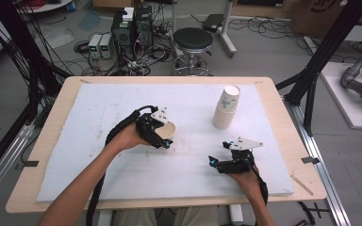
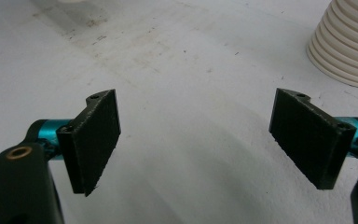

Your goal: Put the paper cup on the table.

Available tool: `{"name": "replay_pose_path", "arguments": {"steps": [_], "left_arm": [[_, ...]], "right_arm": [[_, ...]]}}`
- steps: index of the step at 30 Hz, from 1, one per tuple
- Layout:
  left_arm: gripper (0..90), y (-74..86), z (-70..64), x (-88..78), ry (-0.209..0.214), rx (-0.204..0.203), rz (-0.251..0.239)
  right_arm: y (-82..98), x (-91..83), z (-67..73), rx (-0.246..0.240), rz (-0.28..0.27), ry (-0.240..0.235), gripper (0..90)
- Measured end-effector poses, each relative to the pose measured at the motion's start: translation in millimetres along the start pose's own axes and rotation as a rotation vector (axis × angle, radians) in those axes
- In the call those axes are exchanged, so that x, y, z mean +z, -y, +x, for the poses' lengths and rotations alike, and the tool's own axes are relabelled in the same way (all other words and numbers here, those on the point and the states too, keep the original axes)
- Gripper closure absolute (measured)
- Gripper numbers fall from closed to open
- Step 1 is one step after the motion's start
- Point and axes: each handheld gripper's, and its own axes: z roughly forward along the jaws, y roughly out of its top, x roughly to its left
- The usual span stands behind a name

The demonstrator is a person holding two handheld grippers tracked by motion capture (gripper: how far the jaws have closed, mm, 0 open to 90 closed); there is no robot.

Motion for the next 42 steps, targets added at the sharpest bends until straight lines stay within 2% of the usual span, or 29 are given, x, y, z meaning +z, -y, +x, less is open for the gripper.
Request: {"name": "replay_pose_path", "arguments": {"steps": [9, 16, 23, 25, 29, 32, 36, 37, 42], "left_arm": [[31.3, 1.2, 3.6, 14.3, 0.0, 0.005, 0.039], [31.2, 3.6, 4.9, 25.2, 0.023, -0.004, 0.08], [30.6, 4.3, 7.6, 25.9, 0.031, -0.025, 0.076], [27.1, 4.3, 8.3, 27.3, 0.026, -0.049, 0.084], [19.5, 7.3, 11.1, 27.8, 0.062, -0.083, 0.084], [19.4, 10.0, 11.2, 26.9, 0.07, -0.085, 0.081], [19.5, 17.7, 9.4, 26.0, 0.063, -0.084, 0.074], [19.5, 21.8, 9.6, 23.7, 0.06, -0.099, 0.056], [19.3, 28.5, 8.3, 15.2, 0.049, -0.115, 0.03]], "right_arm": [[0.4, -0.5, -0.2, 0.003, -0.005, -0.001, 16.8], [0.5, -0.7, -0.2, 0.005, -0.006, -0.004, 16.8], [0.5, -0.6, -0.3, 0.005, -0.006, -0.004, 16.8], [0.4, -0.5, -0.5, 0.003, -0.005, -0.004, 16.9], [0.3, -0.3, -0.4, -0.003, -0.003, 0.0, 16.9], [0.2, -0.3, 0.0, 0.0, -0.003, 0.001, 16.9], [0.3, -0.2, -0.4, 0.0, -0.002, -0.002, 16.9], [0.2, -0.2, -0.4, 0.004, 0.0, -0.001, 16.9], [0.2, -0.1, -0.4, 0.006, 0.002, -0.002, 16.9]]}}
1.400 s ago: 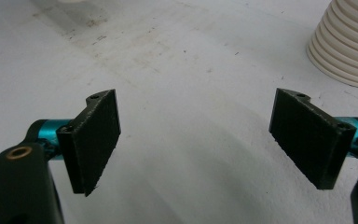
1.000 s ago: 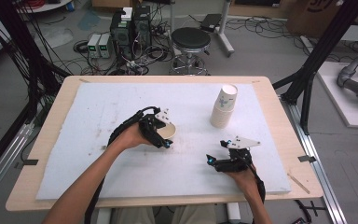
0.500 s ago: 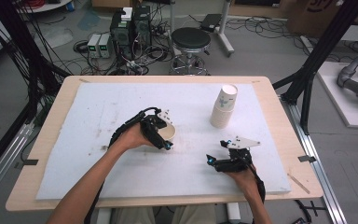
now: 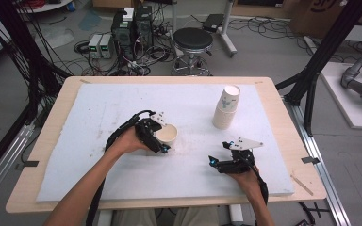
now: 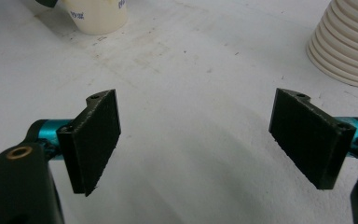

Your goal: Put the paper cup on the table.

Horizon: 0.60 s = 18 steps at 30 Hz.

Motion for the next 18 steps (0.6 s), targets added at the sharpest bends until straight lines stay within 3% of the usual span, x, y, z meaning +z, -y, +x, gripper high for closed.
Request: {"name": "replay_pose_path", "arguments": {"steps": [4, 7, 9, 18], "left_arm": [[19.0, 13.0, -1.8, -9.3, -0.006, -0.013, -0.032], [18.8, 24.7, -3.2, -20.7, -0.007, -0.021, -0.025], [18.6, 33.9, -7.1, -31.5, -0.026, -0.009, -0.084], [18.5, 68.5, -16.0, -58.3, -0.073, -0.051, -0.148]], "right_arm": [[0.2, -0.2, 0.0, 0.0, -0.004, -0.004, 16.9], [0.2, -0.3, 0.0, 0.001, -0.004, -0.005, 16.9], [0.5, -0.8, 0.3, 0.0, -0.008, -0.002, 16.9], [0.8, -1.2, 0.3, -0.015, -0.016, -0.003, 16.9]]}}
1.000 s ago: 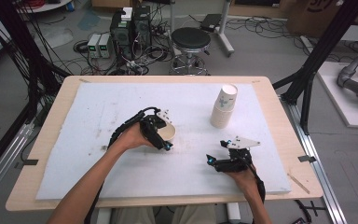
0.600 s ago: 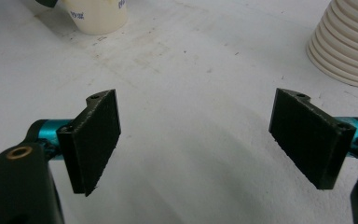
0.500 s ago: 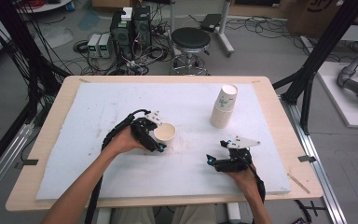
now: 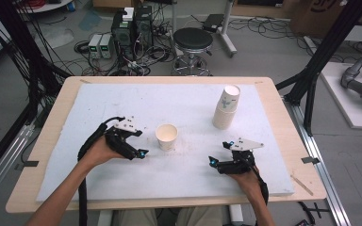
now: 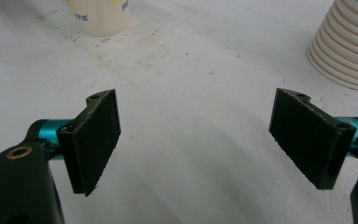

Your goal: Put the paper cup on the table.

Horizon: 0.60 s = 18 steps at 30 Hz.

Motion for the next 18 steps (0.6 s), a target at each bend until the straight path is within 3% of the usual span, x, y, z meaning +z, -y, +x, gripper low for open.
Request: {"name": "replay_pose_path", "arguments": {"steps": [2, 8, 14, 18], "left_arm": [[18.5, 8.1, -4.2, -4.9, -0.019, -0.016, -0.013], [18.5, 38.5, -20.3, -23.1, -0.094, -0.093, -0.13], [18.4, 73.0, -33.6, -39.0, -0.238, -0.207, -0.31], [18.7, 85.0, -41.5, -43.1, -0.333, -0.207, -0.365]], "right_arm": [[0.1, 0.0, 0.2, 0.0, 0.0, 0.0, 16.9], [0.0, 0.0, 0.1, 0.012, 0.004, -0.005, 16.9], [-0.2, 0.1, 0.1, 0.012, 0.008, -0.004, 16.9], [-0.1, 0.1, 0.3, 0.01, 0.005, -0.002, 16.9]]}}
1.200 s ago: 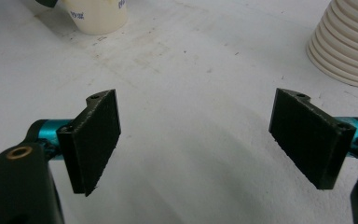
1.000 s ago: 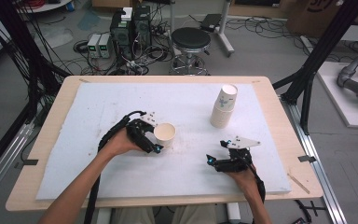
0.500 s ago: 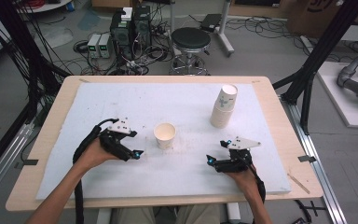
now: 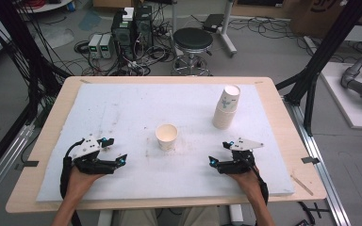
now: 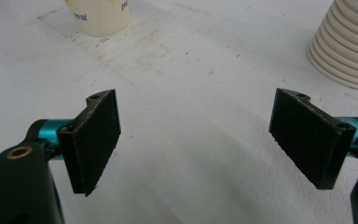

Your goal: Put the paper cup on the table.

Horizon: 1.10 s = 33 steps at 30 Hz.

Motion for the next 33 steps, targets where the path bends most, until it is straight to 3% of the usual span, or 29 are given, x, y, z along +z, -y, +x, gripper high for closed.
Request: {"name": "replay_pose_path", "arguments": {"steps": [5, 8, 16, 23, 33], "left_arm": [[18.7, 8.2, 0.3, -3.1, -0.059, -0.013, -0.04], [18.7, 13.6, 2.4, -3.2, -0.068, -0.029, -0.051], [18.9, 15.8, 6.4, -6.5, -0.077, -0.063, -0.091], [19.0, 16.6, 4.1, -7.5, -0.083, -0.039, -0.102], [19.1, 17.1, 3.7, -8.0, -0.083, -0.035, -0.109]], "right_arm": [[0.0, 0.3, -0.3, -0.007, -0.001, 0.001, 16.9], [0.0, 0.3, 0.5, -0.009, -0.002, 0.002, 16.9], [0.3, -0.2, -0.1, 0.008, -0.004, 0.011, 16.9], [1.3, -1.9, 1.2, 0.001, -0.021, 0.02, 16.9], [4.1, -6.4, 0.1, 0.01, -0.077, 0.022, 16.9]]}}
